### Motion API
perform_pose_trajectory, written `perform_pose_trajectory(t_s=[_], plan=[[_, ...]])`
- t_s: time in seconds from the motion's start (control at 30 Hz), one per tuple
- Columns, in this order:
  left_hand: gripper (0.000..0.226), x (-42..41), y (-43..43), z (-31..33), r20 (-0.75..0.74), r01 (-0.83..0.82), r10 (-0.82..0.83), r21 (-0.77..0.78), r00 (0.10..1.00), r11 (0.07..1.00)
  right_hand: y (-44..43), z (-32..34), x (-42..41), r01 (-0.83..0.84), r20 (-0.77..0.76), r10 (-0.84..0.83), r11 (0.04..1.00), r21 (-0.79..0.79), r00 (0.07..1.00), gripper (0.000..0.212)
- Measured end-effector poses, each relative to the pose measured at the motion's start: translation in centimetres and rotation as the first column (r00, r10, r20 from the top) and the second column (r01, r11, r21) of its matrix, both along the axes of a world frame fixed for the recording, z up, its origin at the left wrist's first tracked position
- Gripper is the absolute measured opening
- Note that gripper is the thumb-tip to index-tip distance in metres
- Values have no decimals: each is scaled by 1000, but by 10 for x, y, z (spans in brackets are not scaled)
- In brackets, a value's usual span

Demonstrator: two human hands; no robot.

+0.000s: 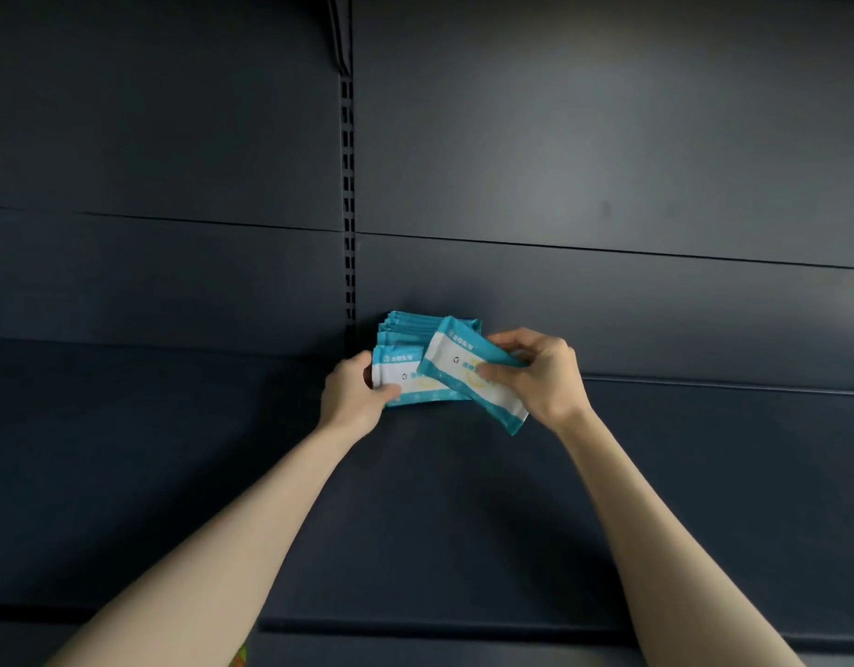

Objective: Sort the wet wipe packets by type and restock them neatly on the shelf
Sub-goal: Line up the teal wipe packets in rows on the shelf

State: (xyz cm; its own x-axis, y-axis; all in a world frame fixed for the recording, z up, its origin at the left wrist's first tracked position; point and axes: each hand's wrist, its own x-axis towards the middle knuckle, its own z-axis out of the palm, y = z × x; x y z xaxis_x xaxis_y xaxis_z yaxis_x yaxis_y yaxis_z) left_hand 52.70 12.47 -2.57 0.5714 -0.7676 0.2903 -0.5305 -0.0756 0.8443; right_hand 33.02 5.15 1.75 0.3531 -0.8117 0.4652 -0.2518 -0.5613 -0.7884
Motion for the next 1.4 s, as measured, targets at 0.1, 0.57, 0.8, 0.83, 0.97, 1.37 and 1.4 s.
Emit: perform_pose_trajectory(t_s=[0.1,0.57,0.8,0.83,0.97,1.37,1.4], plan=[[19,0,-3,6,102,-6,8,-23,995,1000,-3,-3,1,49,-57,-52,998,-40,997,29],[112,11,5,9,-68,202,-196,106,978,974,1,-3,48,51,-361,-168,949,-311,917,32],[76,3,0,4,49,149,-150,28,987,988,-10,-6,37,66,-610,-88,996,-58,788,109],[76,4,0,4,51,165,-166,39,985,986,-13,-8,34,38,-600,-15,999,26,800,114],[63,7,-3,3,101,194,-202,84,974,977,-21,-19,32,-48,-492,86,995,89,866,110],[50,12,-6,-1,144,219,-242,160,960,963,-31,-21,34,-32,-534,36,999,17,844,100],[50,11,-5,0,138,233,-257,166,957,958,-31,-21,34,-26,-542,31,1000,17,840,99]])
